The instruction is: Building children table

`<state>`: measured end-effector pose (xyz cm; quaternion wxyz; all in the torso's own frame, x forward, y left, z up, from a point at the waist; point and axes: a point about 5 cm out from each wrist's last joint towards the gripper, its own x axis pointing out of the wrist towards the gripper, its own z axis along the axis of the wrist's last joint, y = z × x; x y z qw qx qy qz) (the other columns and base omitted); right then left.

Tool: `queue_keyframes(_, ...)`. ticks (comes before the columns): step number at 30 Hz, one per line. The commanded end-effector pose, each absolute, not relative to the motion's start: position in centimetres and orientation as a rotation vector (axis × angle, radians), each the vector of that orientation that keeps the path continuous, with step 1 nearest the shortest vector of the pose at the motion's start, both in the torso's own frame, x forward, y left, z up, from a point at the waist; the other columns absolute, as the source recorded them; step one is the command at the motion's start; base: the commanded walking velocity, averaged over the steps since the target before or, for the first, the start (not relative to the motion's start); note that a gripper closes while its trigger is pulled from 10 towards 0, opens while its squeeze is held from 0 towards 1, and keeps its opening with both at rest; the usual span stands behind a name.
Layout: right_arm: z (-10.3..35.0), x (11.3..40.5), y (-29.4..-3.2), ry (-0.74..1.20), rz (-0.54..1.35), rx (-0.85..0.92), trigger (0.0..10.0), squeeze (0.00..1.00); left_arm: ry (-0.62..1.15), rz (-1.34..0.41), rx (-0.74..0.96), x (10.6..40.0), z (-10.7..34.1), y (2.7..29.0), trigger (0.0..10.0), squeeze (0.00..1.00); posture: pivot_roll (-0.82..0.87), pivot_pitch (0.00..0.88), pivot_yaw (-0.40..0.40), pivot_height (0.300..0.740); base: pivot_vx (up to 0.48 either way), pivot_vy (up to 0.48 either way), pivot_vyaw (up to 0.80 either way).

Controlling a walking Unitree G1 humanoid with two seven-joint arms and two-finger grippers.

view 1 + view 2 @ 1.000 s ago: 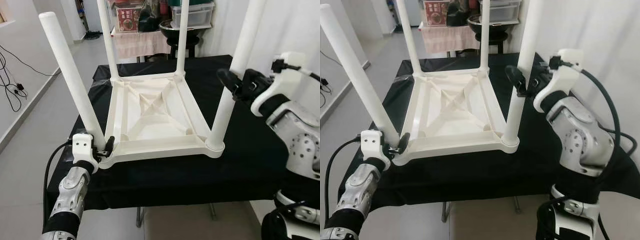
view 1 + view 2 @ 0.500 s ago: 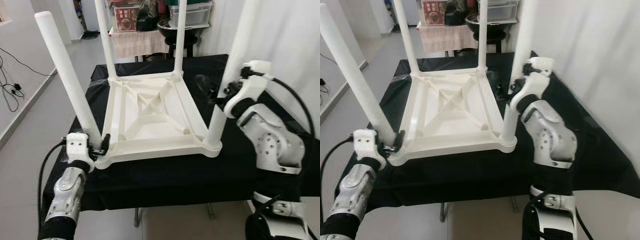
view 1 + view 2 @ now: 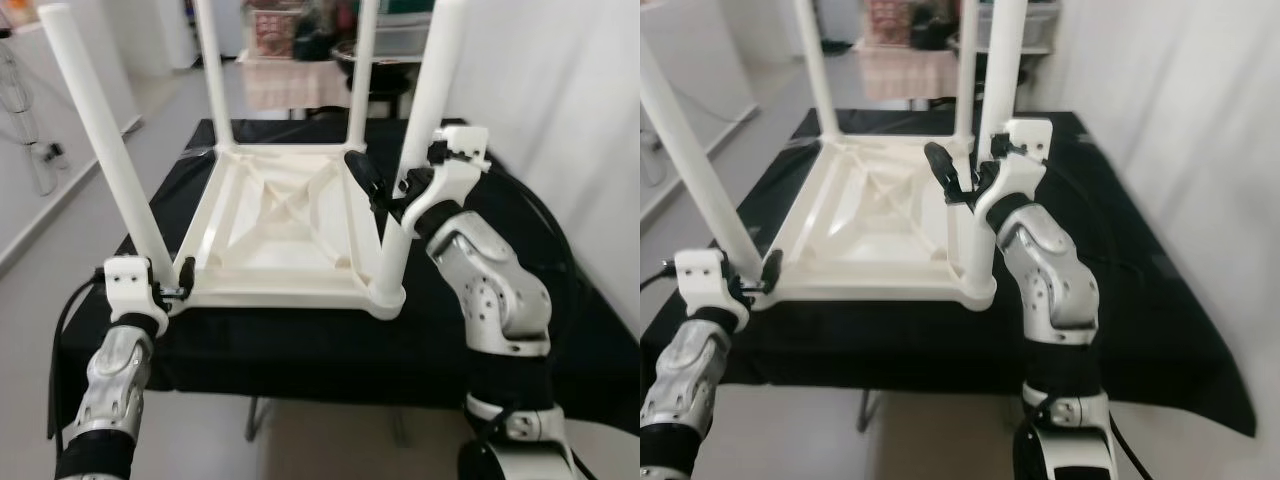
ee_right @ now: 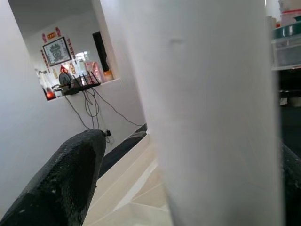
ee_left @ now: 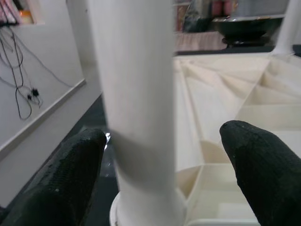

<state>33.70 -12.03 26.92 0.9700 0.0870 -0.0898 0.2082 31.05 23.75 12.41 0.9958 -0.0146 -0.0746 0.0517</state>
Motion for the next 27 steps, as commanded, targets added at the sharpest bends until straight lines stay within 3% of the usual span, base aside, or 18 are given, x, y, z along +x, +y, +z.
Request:
queue_keyframes(1,26.9,33.6,-11.8,-0.186,0.422,0.179,10.0,0.0,-0.136,0.107,-0.012,30.9,12.4,24.2,10.0,0.0,-0.09,0.006,0.022,0.74,0.0,0.0,0.0)
queue_keyframes(14,27.0,33.9,-11.9,-0.183,0.383,0.133,10.0,0.0,-0.111,0.126,-0.001,30.5,12.1,24.8,10.0,0.0,-0.09,0.001,0.027,0.74,0.0,0.0,0.0)
queue_keyframes(27,29.9,34.8,-14.5,-0.258,0.327,0.07,10.0,0.0,-0.092,0.137,0.002,30.4,11.9,25.8,10.0,0.0,-0.11,0.0,0.027,0.74,0.0,0.0,0.0)
